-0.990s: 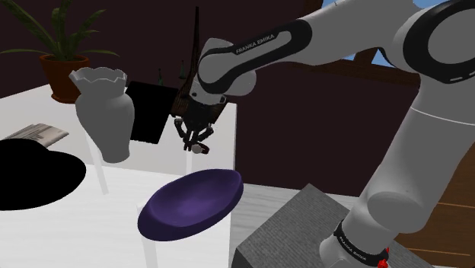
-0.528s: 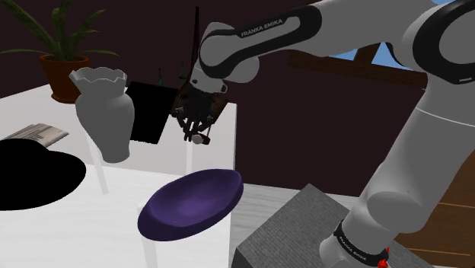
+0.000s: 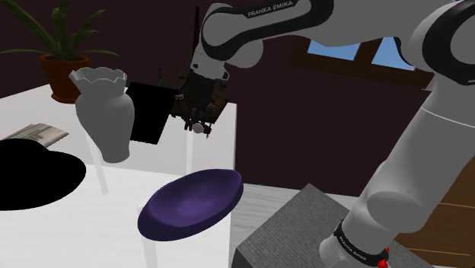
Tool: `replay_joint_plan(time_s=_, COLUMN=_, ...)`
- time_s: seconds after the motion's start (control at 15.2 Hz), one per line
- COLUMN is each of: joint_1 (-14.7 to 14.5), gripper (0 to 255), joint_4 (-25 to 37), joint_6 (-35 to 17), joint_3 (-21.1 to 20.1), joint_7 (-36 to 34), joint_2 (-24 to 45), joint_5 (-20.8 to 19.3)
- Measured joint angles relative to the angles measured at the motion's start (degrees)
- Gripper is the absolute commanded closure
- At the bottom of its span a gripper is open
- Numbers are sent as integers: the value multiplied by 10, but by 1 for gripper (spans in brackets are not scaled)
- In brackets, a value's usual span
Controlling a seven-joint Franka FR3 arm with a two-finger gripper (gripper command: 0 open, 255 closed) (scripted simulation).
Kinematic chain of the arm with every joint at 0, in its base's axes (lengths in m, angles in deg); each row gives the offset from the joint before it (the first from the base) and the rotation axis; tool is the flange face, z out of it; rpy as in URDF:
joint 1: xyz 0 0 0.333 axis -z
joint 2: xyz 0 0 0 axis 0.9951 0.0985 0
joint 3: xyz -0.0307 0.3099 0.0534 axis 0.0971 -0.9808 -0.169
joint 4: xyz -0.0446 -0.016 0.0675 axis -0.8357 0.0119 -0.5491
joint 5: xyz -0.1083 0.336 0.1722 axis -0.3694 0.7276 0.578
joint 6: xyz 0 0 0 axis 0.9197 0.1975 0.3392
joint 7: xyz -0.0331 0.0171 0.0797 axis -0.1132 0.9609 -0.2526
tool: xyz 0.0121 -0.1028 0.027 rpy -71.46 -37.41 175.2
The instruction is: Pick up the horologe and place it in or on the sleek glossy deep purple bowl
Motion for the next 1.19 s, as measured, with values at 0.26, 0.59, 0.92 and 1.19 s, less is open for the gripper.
replay_joint_plan(time_s=0.26, joint_1=1, gripper=255, joint_4=24, joint_6=30, joint_3=1, joint_7=-7, joint_2=-7, joint_5=-2)
replay_joint_plan(time_s=0.59, joint_1=-8, gripper=255, joint_4=8, joint_6=43, joint_3=-8, joint_7=-26, joint_2=-42, joint_5=7)
replay_joint_plan(time_s=0.92, joint_1=-33, gripper=255, joint_4=-44, joint_6=37, joint_3=-33, joint_7=-66, joint_2=-102, joint_5=28)
replay_joint_plan(time_s=1.19, joint_1=-58, gripper=255, joint_4=-87, joint_6=31, joint_3=-59, joint_7=-104, joint_2=-154, joint_5=49)
